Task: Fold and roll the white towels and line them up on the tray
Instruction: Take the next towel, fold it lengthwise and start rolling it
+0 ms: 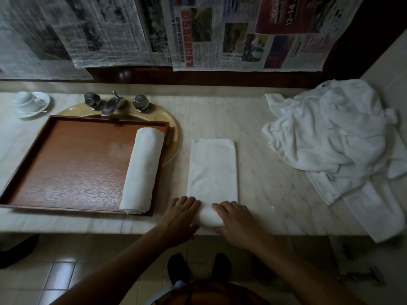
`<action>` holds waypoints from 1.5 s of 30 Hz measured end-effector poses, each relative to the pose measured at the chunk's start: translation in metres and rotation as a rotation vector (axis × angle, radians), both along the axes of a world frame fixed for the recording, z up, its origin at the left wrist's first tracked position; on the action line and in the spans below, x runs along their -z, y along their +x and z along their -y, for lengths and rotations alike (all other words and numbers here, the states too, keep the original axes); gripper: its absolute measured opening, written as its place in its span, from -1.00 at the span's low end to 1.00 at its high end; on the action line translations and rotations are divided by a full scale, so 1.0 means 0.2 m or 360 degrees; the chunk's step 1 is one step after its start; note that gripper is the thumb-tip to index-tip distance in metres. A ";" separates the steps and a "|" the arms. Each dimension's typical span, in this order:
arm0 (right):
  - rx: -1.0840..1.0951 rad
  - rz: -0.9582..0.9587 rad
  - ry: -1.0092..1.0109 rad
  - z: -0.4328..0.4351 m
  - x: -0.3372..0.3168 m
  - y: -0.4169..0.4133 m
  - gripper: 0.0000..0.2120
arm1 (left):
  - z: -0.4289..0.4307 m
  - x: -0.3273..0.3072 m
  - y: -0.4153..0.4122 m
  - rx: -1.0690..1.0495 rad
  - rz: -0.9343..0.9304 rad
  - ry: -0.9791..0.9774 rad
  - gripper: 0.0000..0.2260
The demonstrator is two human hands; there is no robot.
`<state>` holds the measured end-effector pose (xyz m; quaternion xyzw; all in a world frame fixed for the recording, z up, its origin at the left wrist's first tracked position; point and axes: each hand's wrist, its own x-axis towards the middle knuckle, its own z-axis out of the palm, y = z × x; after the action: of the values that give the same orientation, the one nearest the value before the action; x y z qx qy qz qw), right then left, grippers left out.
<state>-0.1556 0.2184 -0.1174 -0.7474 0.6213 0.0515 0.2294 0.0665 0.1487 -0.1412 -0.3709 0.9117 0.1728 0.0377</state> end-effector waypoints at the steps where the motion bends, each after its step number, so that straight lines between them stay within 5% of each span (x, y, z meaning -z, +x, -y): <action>1: -0.0008 0.0024 0.0036 -0.03 -0.01 0.00 -0.32 | -0.04 0.01 0.02 0.0016 -0.0006 -0.0011 -0.40; 8: 0.0245 0.0313 0.0274 -0.05 -0.07 -0.05 -0.41 | -0.09 0.03 0.15 -0.0101 -0.0340 0.0327 -0.41; 16: 0.0378 0.0349 0.0280 0.11 -0.09 -0.11 -0.59 | 0.02 -0.04 0.07 -0.0478 -0.0222 0.0714 -0.53; 22: 0.0301 0.0199 -0.0520 -0.03 -0.07 0.02 -0.69 | 0.11 -0.09 -0.02 -0.0622 -0.0085 0.0781 -0.58; 25: 0.0270 0.0033 -0.0570 -0.17 -0.03 0.14 -0.51 | 0.13 -0.07 -0.02 -0.0725 -0.0153 0.0875 -0.56; 27: 0.0292 -0.0023 -0.0520 -0.22 0.02 0.17 -0.36 | 0.10 -0.07 -0.01 -0.0729 -0.0193 0.0711 -0.48; 30: 0.0306 -0.0079 -0.0475 -0.22 0.06 0.17 -0.22 | -0.05 -0.06 0.00 -0.0566 -0.0258 0.0037 -0.46; 34: 0.0282 -0.0111 -0.0429 -0.19 0.08 0.16 -0.23 | -0.23 0.04 0.00 -0.0125 -0.0011 -0.0347 -0.26; 37: 0.0290 -0.0162 -0.0409 -0.12 0.07 0.15 -0.33 | -0.17 0.09 -0.01 -0.0098 0.0049 -0.0330 -0.13; 45: 0.0287 -0.0200 -0.0357 0.14 0.06 0.06 -0.17 | 0.18 -0.02 -0.07 -0.0052 -0.0075 0.0055 -0.27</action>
<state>-0.1429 0.1905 -0.1294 -0.7049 0.7008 0.0077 0.1090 0.0517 0.1126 -0.1372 -0.3808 0.9031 0.1978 0.0197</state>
